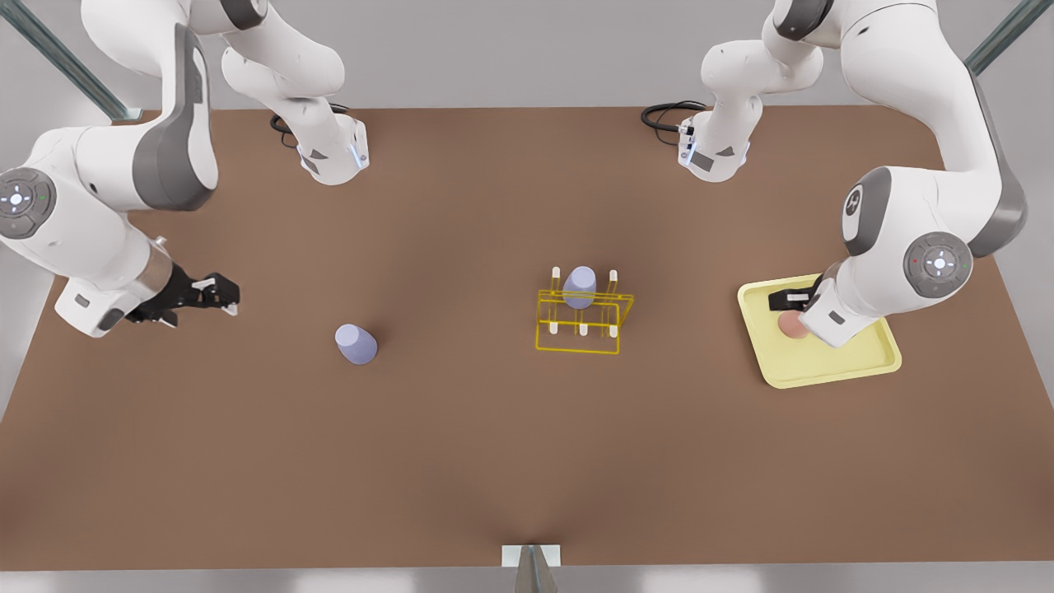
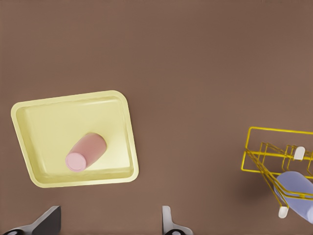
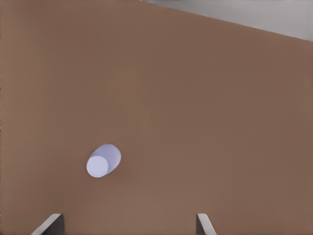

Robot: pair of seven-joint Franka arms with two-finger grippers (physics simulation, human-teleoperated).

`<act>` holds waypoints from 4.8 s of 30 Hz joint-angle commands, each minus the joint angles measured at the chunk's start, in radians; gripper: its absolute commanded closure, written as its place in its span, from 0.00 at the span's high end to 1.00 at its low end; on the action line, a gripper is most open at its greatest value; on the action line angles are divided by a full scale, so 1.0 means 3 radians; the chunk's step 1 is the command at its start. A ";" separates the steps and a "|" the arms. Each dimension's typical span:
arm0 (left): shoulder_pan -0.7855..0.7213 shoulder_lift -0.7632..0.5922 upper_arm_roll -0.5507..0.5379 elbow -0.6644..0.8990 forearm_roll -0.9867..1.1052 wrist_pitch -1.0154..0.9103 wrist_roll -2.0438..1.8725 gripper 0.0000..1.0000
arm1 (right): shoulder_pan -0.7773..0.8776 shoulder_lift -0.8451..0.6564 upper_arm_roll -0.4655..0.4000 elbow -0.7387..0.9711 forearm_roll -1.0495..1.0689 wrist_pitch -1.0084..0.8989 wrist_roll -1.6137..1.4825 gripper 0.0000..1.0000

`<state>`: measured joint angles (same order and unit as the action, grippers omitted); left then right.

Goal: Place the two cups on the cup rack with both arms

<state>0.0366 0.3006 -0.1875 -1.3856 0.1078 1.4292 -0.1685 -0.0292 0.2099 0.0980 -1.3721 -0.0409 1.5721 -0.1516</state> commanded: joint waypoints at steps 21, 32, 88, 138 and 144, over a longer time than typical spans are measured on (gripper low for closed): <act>0.0215 0.0107 0.0978 -0.2218 -0.0094 0.2487 0.0853 1.00 | 0.0501 0.0620 0.0021 -0.1618 -0.0027 0.2568 0.0572 1.00; 0.0297 0.0235 0.0988 -0.2525 -0.0109 0.2875 0.0838 1.00 | 0.0471 0.0292 0.0021 -0.2702 0.0029 0.3319 0.0699 1.00; -0.0777 0.0946 -0.0469 -0.0040 -0.0467 0.1014 -0.2491 0.93 | 0.1140 0.1530 0.0778 0.0033 0.1077 0.2215 0.1773 0.78; -0.0802 0.0890 -0.0500 -0.0479 -0.0129 0.0861 -0.1545 1.00 | -0.0327 0.1366 0.0972 0.0161 -0.0549 0.0768 0.0822 1.00; -0.0802 0.0890 -0.0500 -0.0484 -0.0155 0.0804 -0.1576 1.00 | -0.0751 0.0292 0.0972 -0.0079 -0.0482 -0.0071 0.0106 1.00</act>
<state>-0.2058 0.5681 -0.3395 -1.5303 0.0055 1.7489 -0.6305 -0.2458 0.3217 0.3890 -1.3908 -0.1633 1.7467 0.2106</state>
